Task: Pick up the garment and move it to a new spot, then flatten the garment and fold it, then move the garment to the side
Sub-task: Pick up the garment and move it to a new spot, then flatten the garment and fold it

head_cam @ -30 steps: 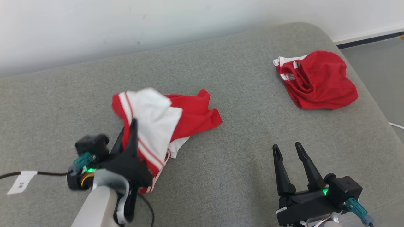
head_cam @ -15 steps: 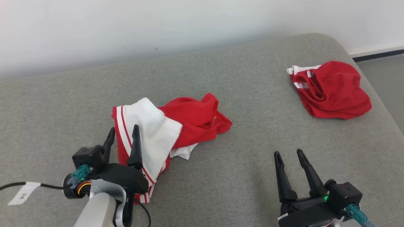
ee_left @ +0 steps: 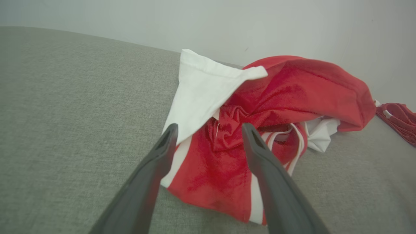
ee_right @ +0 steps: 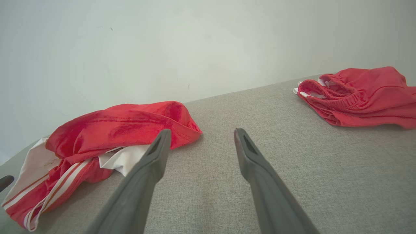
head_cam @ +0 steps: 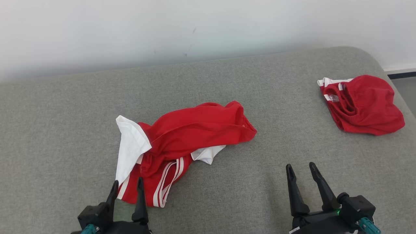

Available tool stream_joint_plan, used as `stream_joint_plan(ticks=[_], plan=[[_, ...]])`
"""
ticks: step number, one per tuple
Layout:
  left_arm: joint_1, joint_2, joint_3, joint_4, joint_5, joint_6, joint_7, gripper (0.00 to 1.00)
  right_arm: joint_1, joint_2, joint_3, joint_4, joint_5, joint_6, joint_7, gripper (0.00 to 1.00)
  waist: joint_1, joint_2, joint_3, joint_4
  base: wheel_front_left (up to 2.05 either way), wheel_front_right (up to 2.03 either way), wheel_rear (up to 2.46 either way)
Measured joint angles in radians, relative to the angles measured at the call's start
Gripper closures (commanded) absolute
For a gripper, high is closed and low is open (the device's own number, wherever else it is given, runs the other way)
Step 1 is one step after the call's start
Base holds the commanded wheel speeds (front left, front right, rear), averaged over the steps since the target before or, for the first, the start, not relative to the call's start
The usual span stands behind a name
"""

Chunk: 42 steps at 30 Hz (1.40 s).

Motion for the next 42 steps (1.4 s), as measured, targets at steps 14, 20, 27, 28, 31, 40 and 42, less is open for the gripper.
stream_joint_plan(ticks=[14,20,27,28,31,40,42], plan=[[0.037,-0.014,0.055,0.041,0.012,0.026,0.000,0.00,0.004,0.000,0.009,0.007,-0.006,0.000,0.000,0.00,0.0000,0.0001,0.002,0.002,0.00,0.00,0.00],[0.009,-0.008,0.074,0.129,0.018,0.016,0.000,0.18,-0.001,0.000,0.018,0.009,-0.008,0.000,0.000,0.00,0.0001,0.0001,0.012,-0.012,0.00,0.00,0.00],[-0.122,0.020,0.073,0.178,0.059,-0.016,0.000,1.00,-0.017,0.000,0.006,0.003,-0.013,0.000,0.000,0.00,0.0001,0.0002,0.033,-0.037,0.00,0.00,0.00],[-0.145,0.027,0.069,0.181,0.067,-0.020,0.000,1.00,-0.019,0.000,0.005,0.003,-0.012,0.000,0.000,0.00,0.0001,0.0001,0.037,-0.039,0.00,0.00,0.00],[-0.226,0.060,0.060,0.200,0.087,-0.036,0.000,1.00,-0.030,0.001,0.007,0.002,-0.010,0.000,0.000,0.00,0.0001,0.0001,0.049,-0.049,0.00,0.00,0.00],[-0.490,0.172,0.052,0.282,0.126,-0.090,0.025,1.00,-0.069,0.000,0.013,0.003,0.004,0.000,0.000,0.00,0.0002,0.0001,0.081,-0.095,0.00,0.00,0.00],[-0.539,0.184,0.051,0.312,0.126,-0.100,0.028,1.00,-0.075,0.000,0.012,0.002,0.006,0.000,0.000,0.00,0.0002,0.0001,0.088,-0.107,0.00,0.00,0.00]])
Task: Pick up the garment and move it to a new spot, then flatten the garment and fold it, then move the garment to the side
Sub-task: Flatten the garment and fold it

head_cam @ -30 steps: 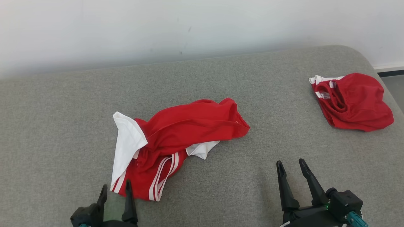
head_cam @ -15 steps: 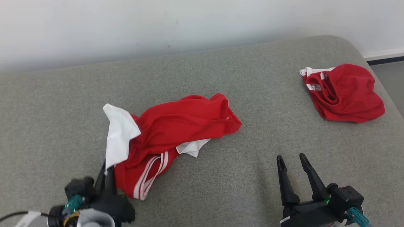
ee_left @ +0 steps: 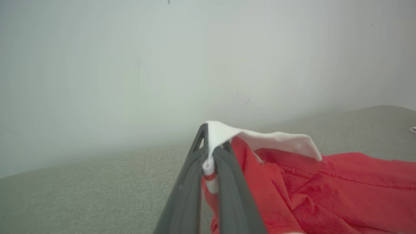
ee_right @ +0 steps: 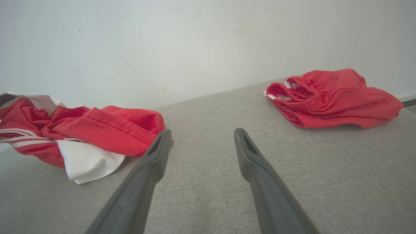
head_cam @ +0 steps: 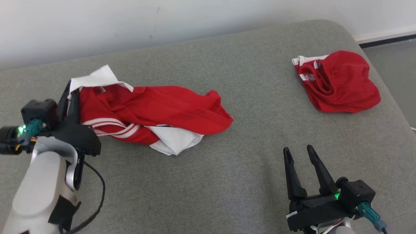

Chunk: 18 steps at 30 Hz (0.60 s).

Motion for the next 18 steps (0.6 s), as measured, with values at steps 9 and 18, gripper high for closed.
stream_joint_plan(ticks=[9,18], plan=[[-0.078,0.000,-0.019,0.166,-0.004,-0.032,-0.010,0.00,-0.002,0.000,0.000,0.001,0.011,0.000,0.000,0.00,0.0001,0.0001,0.025,-0.029,0.00,0.00,0.00],[0.005,-0.045,0.049,0.127,-0.052,-0.023,-0.028,0.00,0.018,0.000,-0.020,0.002,0.012,0.000,0.000,0.00,0.0000,0.0000,-0.004,0.014,0.00,0.00,0.00]])
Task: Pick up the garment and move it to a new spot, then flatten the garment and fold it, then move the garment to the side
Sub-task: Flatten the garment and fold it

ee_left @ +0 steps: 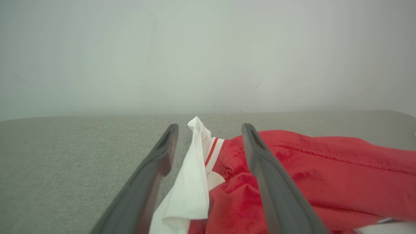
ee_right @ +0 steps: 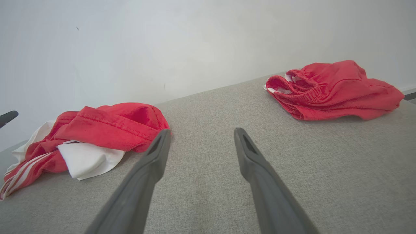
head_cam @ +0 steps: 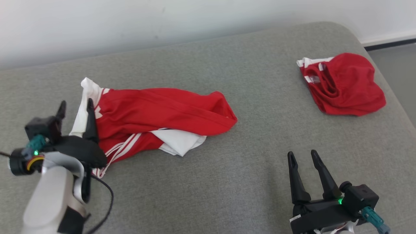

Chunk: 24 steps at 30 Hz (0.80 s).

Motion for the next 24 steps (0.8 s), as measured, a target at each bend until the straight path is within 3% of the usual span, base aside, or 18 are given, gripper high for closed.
stream_joint_plan(ticks=[7,13,24], plan=[[0.162,-0.078,0.031,-0.210,0.011,0.021,0.000,0.00,0.014,0.000,-0.002,0.001,0.000,0.000,0.000,0.00,-0.0001,-0.0001,-0.021,0.040,0.00,0.00,0.00],[0.294,-0.155,-0.032,-0.357,0.029,0.026,0.000,0.00,0.023,0.000,0.003,0.003,0.000,0.000,0.000,0.00,-0.0001,-0.0001,-0.031,0.064,0.00,0.00,0.00],[0.330,-0.181,-0.163,-0.258,0.000,0.029,0.001,0.00,0.005,0.000,0.028,0.009,0.012,0.000,0.000,0.00,-0.0001,-0.0001,-0.014,-0.003,0.00,0.00,0.00]])
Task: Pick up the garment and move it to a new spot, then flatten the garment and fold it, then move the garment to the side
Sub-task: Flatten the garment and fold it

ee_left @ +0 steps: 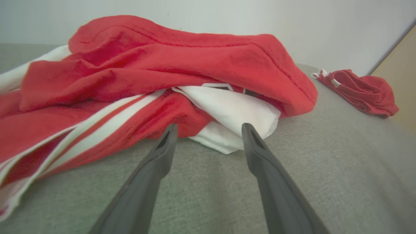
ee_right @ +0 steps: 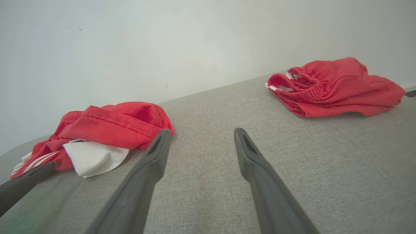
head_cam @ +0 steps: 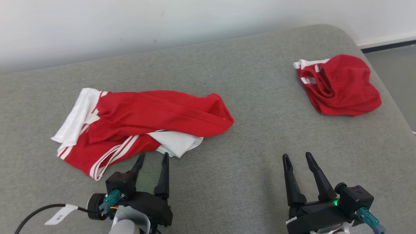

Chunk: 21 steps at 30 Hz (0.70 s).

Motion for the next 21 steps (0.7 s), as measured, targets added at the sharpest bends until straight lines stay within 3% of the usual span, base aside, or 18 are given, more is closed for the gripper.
stream_joint_plan(ticks=[12,13,14,15,21], plan=[[-0.065,-0.003,-0.058,0.141,-0.050,-0.003,-0.001,0.01,-0.001,0.000,0.004,0.003,0.009,0.000,0.000,0.00,0.0000,0.0000,0.019,-0.096,0.00,0.00,0.00],[-0.071,-0.003,-0.064,0.151,-0.057,-0.004,-0.001,0.37,-0.001,0.000,0.004,0.003,0.009,0.000,0.000,0.00,0.0000,0.0000,0.019,-0.100,0.00,0.00,0.00],[-0.076,-0.003,-0.069,0.159,-0.063,-0.004,-0.001,0.80,-0.001,0.000,0.003,0.003,0.009,0.000,0.000,0.00,0.0001,0.0000,0.020,-0.103,0.00,0.00,0.00],[-0.082,-0.003,-0.072,0.161,-0.065,-0.004,-0.001,1.00,0.000,0.000,0.002,0.003,0.009,0.000,0.000,0.00,0.0001,0.0000,0.018,-0.103,0.00,0.00,0.00],[-0.101,-0.003,-0.076,0.144,-0.072,0.001,-0.002,1.00,0.008,0.000,-0.013,0.001,0.004,0.000,0.000,0.00,0.0001,0.0000,0.007,-0.080,0.00,0.00,0.00]])
